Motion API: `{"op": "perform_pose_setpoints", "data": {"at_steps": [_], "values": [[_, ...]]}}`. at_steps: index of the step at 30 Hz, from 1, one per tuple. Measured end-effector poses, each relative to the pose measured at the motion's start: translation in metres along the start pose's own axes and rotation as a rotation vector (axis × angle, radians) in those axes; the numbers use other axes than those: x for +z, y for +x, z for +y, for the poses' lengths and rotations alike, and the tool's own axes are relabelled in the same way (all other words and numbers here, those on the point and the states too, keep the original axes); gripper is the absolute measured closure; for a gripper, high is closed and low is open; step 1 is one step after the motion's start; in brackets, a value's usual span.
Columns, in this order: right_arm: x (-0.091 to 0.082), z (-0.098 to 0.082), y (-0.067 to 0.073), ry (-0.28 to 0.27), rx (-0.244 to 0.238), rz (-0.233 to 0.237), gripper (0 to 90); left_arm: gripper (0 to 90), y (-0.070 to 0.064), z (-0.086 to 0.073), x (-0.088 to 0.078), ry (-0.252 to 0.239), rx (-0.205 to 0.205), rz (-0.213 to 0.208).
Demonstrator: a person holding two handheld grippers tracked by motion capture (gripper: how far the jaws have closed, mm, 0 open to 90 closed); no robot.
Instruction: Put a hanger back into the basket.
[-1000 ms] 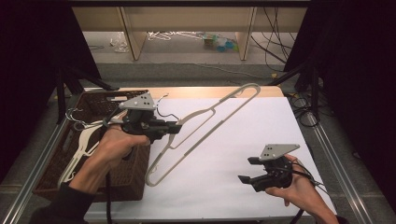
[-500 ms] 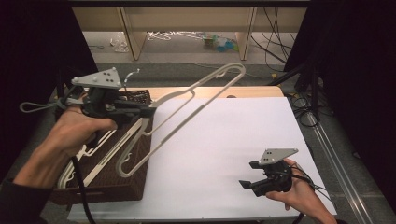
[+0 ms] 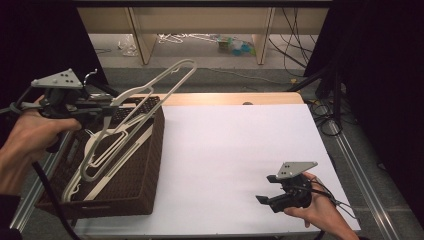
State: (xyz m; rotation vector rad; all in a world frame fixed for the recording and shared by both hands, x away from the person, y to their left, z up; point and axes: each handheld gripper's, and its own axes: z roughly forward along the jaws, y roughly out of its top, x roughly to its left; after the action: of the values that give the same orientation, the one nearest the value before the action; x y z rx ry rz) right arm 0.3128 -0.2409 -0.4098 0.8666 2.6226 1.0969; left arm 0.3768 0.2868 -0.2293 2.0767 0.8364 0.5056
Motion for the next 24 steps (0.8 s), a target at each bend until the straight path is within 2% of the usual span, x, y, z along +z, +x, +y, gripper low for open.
{"op": "perform_pose_setpoints", "data": {"at_steps": [4, 6, 8, 12, 15, 17, 18, 24], "values": [[-0.002, 0.0, 0.001, 0.014, -0.015, 0.007, 25.7, 85.7, 0.018, -0.024, 0.001, 0.058, -0.046, 0.057], [-0.001, -0.001, 0.002, 0.009, -0.009, 0.005, 25.4, 85.7, 0.024, -0.031, -0.001, 0.096, -0.031, 0.058], [0.0, -0.002, 0.002, 0.001, -0.004, -0.002, 25.3, 85.7, 0.028, -0.038, -0.001, 0.106, -0.053, 0.066], [0.0, -0.002, 0.001, 0.026, -0.01, 0.01, 25.2, 85.7, 0.036, -0.05, -0.003, 0.11, -0.058, 0.07], [0.001, -0.003, 0.003, 0.007, -0.005, 0.005, 25.2, 85.6, 0.042, -0.06, -0.005, 0.112, -0.086, 0.083], [0.0, -0.003, 0.002, 0.02, -0.002, 0.009, 25.2, 85.7, 0.045, -0.067, -0.006, 0.121, -0.094, 0.089], [0.001, -0.004, 0.002, 0.006, -0.009, -0.003, 25.2, 85.7, 0.047, -0.07, -0.007, 0.129, -0.098, 0.088], [0.002, -0.004, 0.003, 0.027, -0.005, 0.013, 25.2, 85.6, 0.056, -0.091, -0.003, 0.173, -0.139, 0.097]]}}
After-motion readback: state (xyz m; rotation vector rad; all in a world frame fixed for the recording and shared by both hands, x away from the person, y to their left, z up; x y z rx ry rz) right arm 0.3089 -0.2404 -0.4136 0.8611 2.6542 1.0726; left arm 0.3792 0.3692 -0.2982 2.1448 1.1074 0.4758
